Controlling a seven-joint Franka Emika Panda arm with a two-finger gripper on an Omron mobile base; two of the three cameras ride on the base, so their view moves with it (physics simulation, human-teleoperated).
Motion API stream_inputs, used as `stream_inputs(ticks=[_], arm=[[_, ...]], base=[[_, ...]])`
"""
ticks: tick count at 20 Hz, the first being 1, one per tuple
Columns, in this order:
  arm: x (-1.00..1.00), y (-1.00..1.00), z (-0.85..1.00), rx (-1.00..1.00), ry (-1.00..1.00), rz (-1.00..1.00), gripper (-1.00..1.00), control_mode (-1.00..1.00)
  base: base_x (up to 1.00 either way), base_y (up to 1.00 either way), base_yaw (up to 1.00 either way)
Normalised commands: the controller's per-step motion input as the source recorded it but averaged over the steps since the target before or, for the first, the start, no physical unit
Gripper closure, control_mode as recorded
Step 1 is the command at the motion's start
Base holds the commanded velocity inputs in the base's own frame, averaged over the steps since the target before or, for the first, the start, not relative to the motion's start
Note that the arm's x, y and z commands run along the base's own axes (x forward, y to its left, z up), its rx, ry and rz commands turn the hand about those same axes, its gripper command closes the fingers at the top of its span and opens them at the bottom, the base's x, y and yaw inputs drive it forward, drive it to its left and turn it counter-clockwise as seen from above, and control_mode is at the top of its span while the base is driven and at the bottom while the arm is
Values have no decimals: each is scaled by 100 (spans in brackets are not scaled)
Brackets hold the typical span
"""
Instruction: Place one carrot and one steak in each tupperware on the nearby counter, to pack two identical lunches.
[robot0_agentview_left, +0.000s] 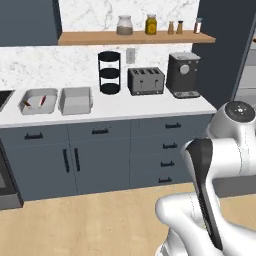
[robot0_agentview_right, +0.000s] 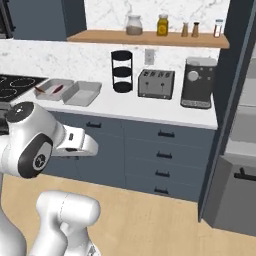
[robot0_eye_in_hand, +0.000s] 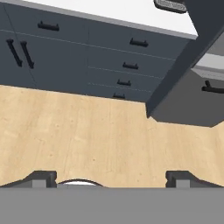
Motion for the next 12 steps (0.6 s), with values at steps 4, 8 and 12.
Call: stream_inputs(ticks=[4,8,12], arm=[[0,0,0,0,0,0,-100,100],[0,0,0,0,0,0,-100,100],[0,0,0,0,0,0,-100,100]], base=[[-41,-81,0],[-24,-88,0],[-3,-80,-5]])
